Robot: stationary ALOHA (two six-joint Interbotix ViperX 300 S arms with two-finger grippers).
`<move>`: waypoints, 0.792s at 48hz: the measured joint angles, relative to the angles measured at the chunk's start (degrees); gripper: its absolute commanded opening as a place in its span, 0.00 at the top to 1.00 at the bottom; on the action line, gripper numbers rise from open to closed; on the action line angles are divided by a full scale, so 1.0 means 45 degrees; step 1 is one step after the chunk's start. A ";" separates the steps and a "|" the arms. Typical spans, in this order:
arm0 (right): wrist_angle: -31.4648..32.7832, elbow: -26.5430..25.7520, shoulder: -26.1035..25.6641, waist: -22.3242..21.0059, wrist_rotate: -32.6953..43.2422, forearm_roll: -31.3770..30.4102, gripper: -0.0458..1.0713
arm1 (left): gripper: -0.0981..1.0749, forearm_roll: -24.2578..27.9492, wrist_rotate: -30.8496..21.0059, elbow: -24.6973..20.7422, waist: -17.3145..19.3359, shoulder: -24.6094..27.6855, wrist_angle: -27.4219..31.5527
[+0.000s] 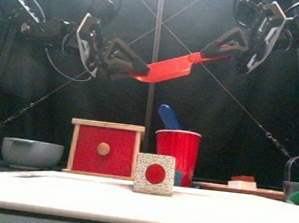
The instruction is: Grab knife with other hand
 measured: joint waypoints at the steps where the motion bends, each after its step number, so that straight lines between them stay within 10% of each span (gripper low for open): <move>1: 0.0000 0.0000 0.0039 0.0000 -0.0020 0.0039 0.60 | 0.54 -0.0020 -0.0020 0.0020 -0.0020 0.0000 0.0059; 38: 0.0410 -0.0117 0.4805 0.2168 -0.0117 0.1016 0.60 | 0.55 -0.3125 0.2109 0.1172 -0.2305 0.1660 0.0508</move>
